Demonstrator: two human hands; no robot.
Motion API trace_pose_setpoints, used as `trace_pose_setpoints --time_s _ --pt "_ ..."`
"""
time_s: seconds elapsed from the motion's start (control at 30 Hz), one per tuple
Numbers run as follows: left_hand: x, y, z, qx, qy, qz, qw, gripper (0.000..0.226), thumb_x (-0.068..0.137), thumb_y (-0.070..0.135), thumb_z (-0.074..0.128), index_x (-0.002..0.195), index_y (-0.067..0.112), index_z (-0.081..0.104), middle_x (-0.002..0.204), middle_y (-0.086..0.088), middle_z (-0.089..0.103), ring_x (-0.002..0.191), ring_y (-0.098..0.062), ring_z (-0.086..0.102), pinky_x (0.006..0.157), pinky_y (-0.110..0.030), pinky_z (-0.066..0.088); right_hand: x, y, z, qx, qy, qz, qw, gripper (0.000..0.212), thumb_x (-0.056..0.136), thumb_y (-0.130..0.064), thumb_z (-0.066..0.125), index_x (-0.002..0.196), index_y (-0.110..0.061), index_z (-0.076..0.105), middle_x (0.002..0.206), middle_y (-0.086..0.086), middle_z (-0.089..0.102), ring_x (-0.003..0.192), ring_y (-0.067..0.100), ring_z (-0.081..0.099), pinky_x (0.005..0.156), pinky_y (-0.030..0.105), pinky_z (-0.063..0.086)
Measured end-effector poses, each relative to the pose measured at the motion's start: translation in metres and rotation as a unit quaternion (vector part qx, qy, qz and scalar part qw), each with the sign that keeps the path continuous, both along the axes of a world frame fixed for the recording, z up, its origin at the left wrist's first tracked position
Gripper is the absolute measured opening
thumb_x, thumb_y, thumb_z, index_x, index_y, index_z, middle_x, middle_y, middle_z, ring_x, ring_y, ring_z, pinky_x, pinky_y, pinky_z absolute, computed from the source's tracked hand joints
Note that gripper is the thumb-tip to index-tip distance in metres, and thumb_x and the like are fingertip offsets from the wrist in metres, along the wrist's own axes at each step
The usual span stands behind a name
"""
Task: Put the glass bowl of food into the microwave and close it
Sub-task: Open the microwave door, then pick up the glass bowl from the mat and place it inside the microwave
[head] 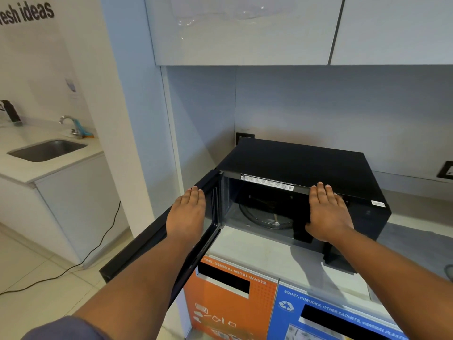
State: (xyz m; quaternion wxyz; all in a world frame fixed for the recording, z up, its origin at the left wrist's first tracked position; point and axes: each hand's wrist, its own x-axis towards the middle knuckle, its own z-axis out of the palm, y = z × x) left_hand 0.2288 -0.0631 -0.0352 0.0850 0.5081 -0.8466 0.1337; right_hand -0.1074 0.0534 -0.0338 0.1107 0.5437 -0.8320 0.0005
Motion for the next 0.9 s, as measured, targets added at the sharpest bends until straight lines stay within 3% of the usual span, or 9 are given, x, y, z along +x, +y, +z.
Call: trace_pose_setpoints --time_s 0.17,0.33,0.47,0.6,0.73,0.9 --pt "0.001 -0.001 0.000 0.008 -0.011 -0.011 1.000 0.088 0.094 0.015 0.057 0.162 0.010 0.002 0.172 -0.011 0.004 0.158 -0.027 0.006 0.128 -0.043 0.015 -0.001 0.000 -0.002 0.005 -0.007 0.003 1.000 0.109 0.088 -0.041 0.070 0.159 -0.009 -0.006 0.170 0.016 -0.008 0.156 0.034 -0.008 0.127 0.048 0.009" --pt "-0.003 -0.003 0.000 0.021 0.038 -0.044 0.998 0.084 0.095 0.013 0.052 0.163 0.014 0.003 0.173 -0.005 0.006 0.159 -0.021 0.006 0.128 -0.040 0.012 -0.004 0.003 -0.001 0.000 -0.032 0.015 0.999 0.109 0.088 -0.043 0.069 0.160 -0.013 -0.007 0.170 0.011 -0.011 0.156 0.031 -0.010 0.126 0.046 0.006" --pt "-0.018 -0.010 0.002 0.024 0.078 -0.098 0.992 0.083 0.095 0.014 0.053 0.163 0.014 0.006 0.173 -0.004 0.008 0.158 -0.019 0.007 0.128 -0.038 0.012 0.000 0.006 -0.003 -0.050 -0.023 0.034 0.998 0.102 0.090 -0.044 0.066 0.160 -0.014 -0.003 0.171 0.010 -0.005 0.157 0.028 -0.006 0.125 0.044 0.007" --pt "-0.045 -0.019 0.000 0.006 0.061 -0.161 0.985 0.086 0.096 0.021 0.054 0.163 0.013 0.001 0.173 -0.006 0.003 0.159 -0.020 0.001 0.129 -0.038 0.008 0.007 0.012 -0.002 -0.094 -0.008 0.048 0.994 0.093 0.093 -0.043 0.058 0.160 -0.015 0.000 0.171 0.008 0.000 0.157 0.024 -0.003 0.126 0.042 0.007" --pt "-0.097 -0.018 0.004 -0.035 0.060 -0.266 0.961 0.085 0.095 0.031 0.050 0.163 0.010 0.003 0.172 -0.009 0.003 0.159 -0.022 0.001 0.128 -0.040 0.006 0.004 0.039 -0.001 -0.119 0.000 0.027 0.992 0.086 0.095 -0.042 0.052 0.161 -0.015 0.003 0.171 0.007 0.001 0.157 0.021 -0.001 0.126 0.040 0.006" --pt "-0.188 0.018 0.009 -0.049 0.091 -0.376 0.921 0.079 0.094 0.029 0.041 0.163 0.008 0.007 0.172 -0.010 0.005 0.159 -0.024 0.002 0.128 -0.041 0.008 -0.028 0.098 0.000 -0.156 0.021 -0.033 0.987 0.084 0.094 -0.039 0.051 0.161 -0.014 0.006 0.171 0.007 0.003 0.157 0.022 -0.001 0.126 0.040 0.004"
